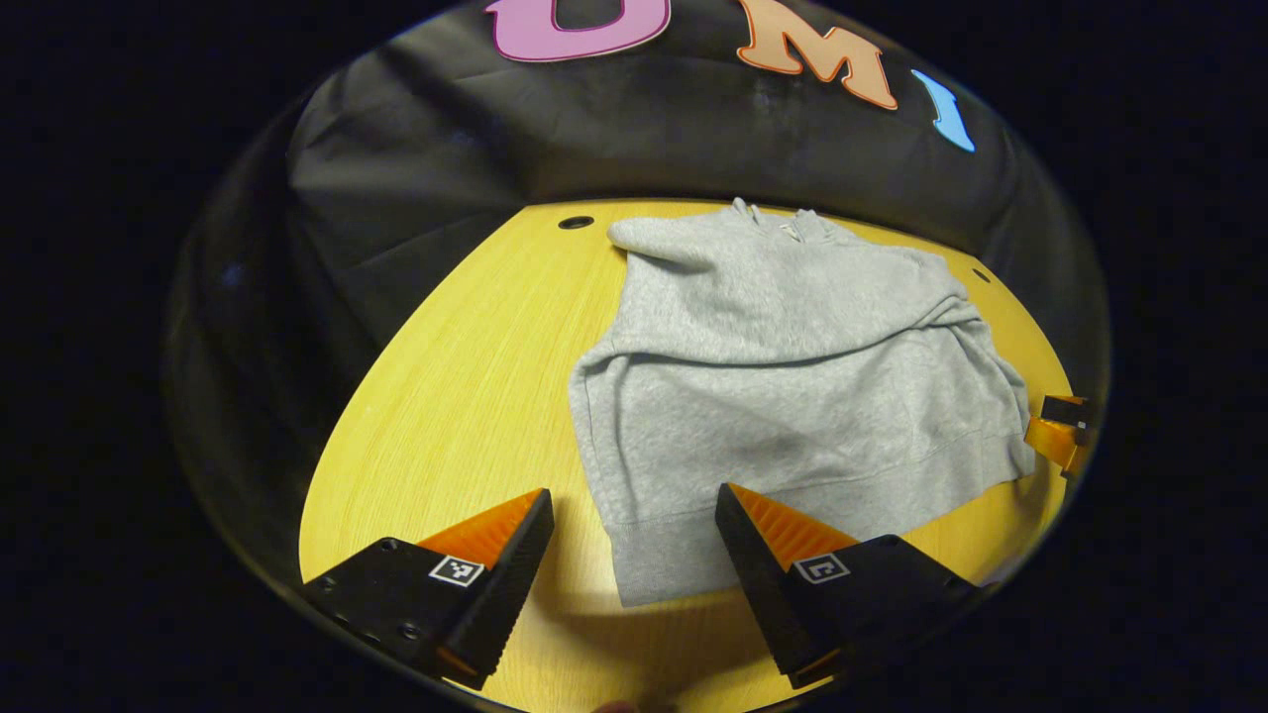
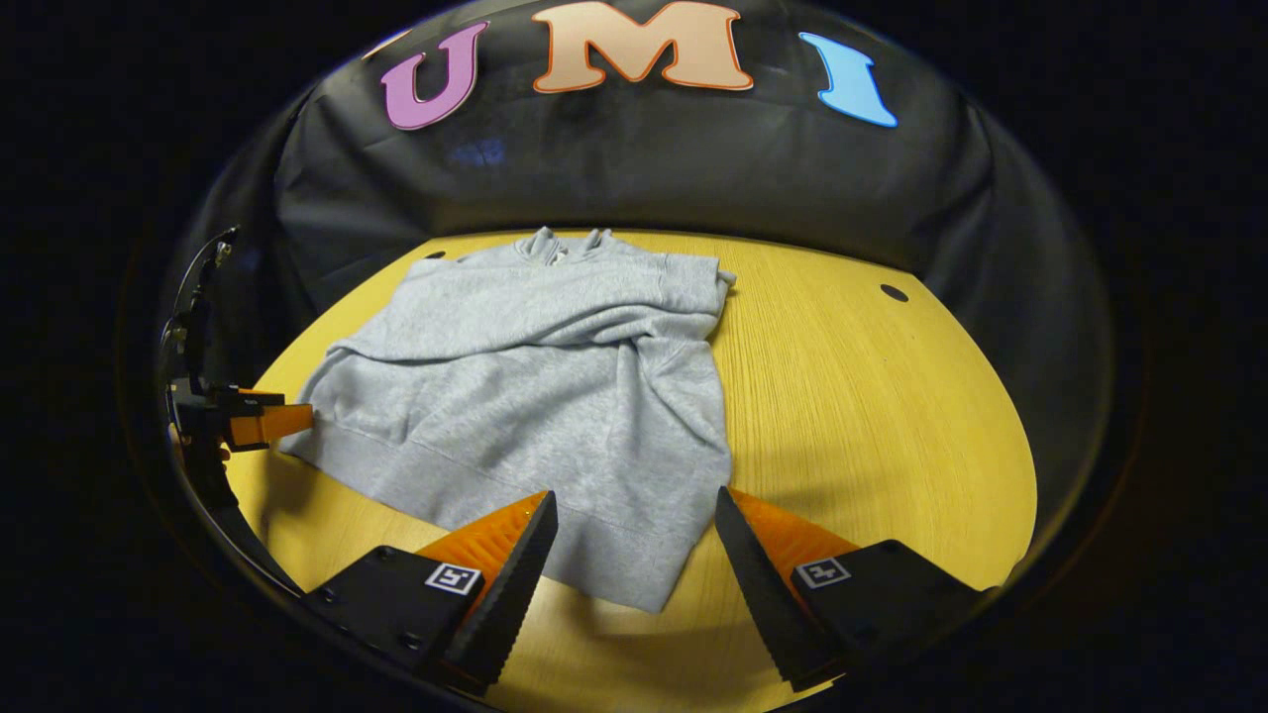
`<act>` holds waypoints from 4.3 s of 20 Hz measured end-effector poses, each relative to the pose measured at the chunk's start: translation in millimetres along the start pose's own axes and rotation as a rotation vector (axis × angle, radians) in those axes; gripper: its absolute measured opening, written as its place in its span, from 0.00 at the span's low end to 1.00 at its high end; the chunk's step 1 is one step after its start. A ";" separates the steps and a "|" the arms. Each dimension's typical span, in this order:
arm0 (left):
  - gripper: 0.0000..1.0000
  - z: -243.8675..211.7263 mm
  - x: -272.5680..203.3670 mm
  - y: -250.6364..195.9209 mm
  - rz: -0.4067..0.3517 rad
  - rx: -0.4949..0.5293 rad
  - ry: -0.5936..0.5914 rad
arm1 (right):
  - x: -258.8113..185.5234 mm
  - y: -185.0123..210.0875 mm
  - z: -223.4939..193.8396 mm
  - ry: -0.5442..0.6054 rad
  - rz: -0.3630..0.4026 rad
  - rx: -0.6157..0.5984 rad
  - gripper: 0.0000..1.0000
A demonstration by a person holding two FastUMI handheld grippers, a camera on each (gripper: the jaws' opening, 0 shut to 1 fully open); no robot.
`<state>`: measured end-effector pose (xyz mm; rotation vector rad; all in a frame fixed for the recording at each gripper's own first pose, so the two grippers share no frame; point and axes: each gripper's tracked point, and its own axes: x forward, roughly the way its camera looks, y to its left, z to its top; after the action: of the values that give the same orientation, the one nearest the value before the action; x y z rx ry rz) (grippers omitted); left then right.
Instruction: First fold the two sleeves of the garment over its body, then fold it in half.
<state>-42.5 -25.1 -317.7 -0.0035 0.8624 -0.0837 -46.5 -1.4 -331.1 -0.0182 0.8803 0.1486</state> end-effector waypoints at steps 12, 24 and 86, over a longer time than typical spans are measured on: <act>0.67 -1.4 5.6 -18.5 -0.066 -0.034 -0.067 | 9.3 9.5 -28.6 0.085 0.023 0.035 0.88; 0.01 7.7 11.3 -32.7 -0.082 0.029 -0.030 | 16.5 22.1 -22.7 0.149 0.137 0.124 0.06; 0.97 266.6 93.7 -19.9 -0.318 -0.592 -0.117 | 138.0 -17.8 239.8 -0.064 0.137 0.652 0.98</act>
<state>219.0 -60.2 -214.5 -0.6947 0.7383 -0.1215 226.4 16.3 -285.2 0.6519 0.8334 -0.0152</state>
